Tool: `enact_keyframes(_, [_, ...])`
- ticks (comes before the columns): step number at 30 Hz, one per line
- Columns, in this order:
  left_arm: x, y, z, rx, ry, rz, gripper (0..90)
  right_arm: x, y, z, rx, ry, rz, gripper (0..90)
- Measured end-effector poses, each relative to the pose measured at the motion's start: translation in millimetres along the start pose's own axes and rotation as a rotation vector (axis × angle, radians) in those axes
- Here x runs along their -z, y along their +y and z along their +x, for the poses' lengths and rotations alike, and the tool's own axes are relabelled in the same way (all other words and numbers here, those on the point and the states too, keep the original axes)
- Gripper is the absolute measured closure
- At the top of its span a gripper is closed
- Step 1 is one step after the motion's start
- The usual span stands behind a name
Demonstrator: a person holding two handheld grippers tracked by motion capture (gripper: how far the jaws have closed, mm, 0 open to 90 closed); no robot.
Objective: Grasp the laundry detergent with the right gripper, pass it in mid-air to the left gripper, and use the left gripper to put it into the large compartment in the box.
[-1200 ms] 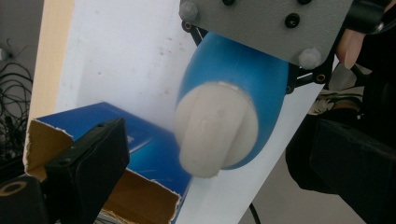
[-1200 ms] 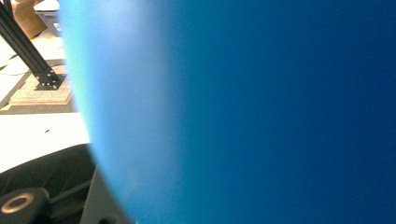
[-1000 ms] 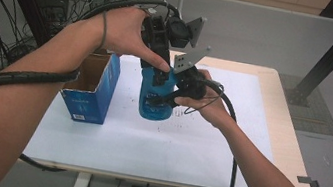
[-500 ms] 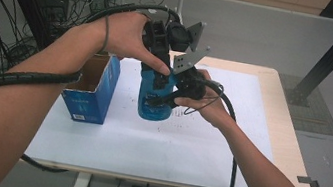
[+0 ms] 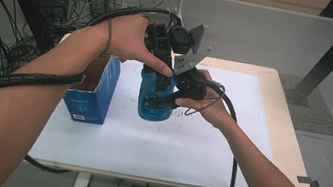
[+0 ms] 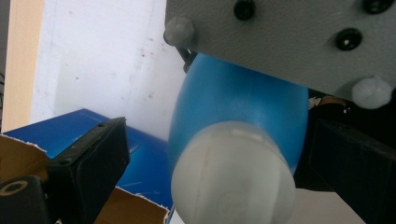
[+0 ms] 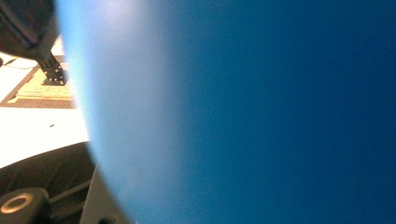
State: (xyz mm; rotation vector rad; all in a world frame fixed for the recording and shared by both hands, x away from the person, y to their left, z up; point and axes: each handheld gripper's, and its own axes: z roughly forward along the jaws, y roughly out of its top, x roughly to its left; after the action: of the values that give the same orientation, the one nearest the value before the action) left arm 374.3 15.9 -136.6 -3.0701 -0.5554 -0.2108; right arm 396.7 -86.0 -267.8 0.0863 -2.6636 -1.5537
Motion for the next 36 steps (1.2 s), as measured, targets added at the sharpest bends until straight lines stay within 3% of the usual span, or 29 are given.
enact_keyframes(36, [-6.1,-1.8,0.8,-0.009,-0.015,0.003,5.4,-0.7,1.2,2.9,0.007,-0.004,0.010,44.1])
